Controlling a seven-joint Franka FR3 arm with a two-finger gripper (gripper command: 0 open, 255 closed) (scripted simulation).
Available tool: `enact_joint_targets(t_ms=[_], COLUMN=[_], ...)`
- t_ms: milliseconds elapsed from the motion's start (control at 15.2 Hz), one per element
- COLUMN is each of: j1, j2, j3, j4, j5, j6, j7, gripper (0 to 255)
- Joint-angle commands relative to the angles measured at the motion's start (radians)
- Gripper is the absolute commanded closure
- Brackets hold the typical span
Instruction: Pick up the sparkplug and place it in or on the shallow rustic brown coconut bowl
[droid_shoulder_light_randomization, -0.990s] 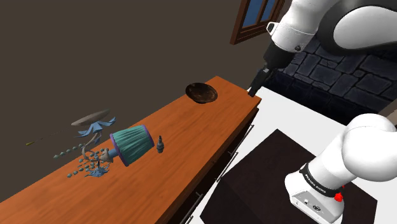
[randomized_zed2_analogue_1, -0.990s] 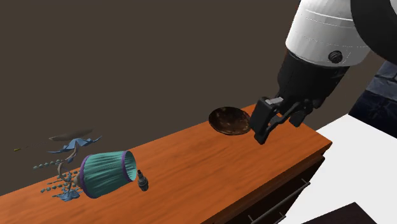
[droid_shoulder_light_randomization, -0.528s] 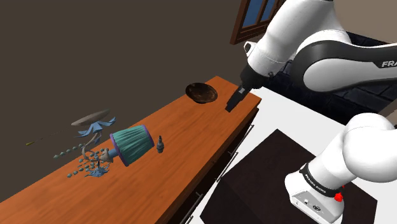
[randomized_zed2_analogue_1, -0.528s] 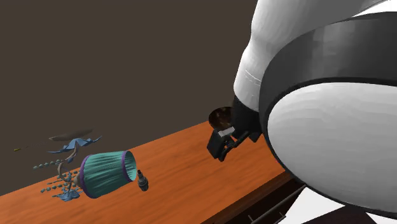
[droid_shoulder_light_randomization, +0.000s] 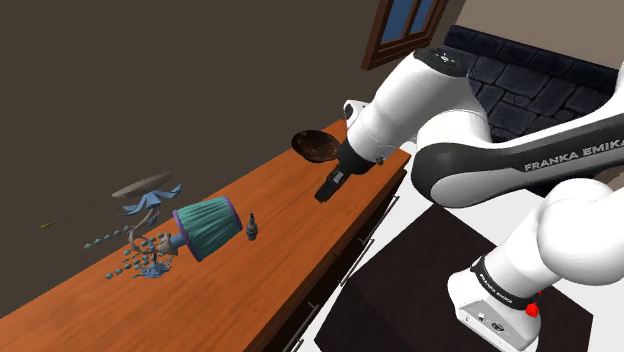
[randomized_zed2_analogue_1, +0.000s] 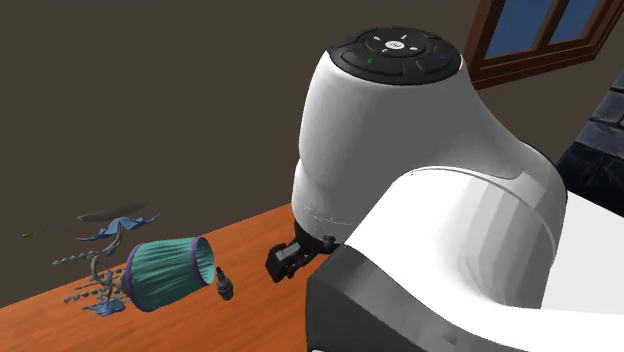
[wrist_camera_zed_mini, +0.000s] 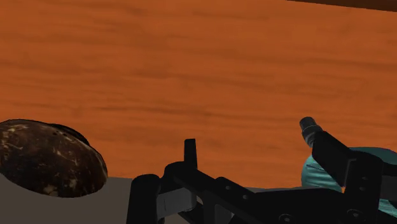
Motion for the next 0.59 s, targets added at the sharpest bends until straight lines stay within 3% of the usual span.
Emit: enact_joint_targets(t_ms=[0,132,264,396,462,528], j1=[-0.049,-0.13,-0.256,-0.411,-0.454,-0.436], j2=[0.08,0.159,0.245,0.364,0.447,0.529], j3=[0.076,0.171,0.298,0.443,0.485,0.477], j4=[0.022,0.049,0.088,0.153,0.198,0.244], j5=[-0.07,-0.185,-0.374,-0.697,-0.898,-1.063], j6=[0.088,0.162,0.218,0.227,0.197,0.156], j7=[0.071,0.172,0.328,0.582,0.735,0.858], gripper=[0,0,0,0,0,0])
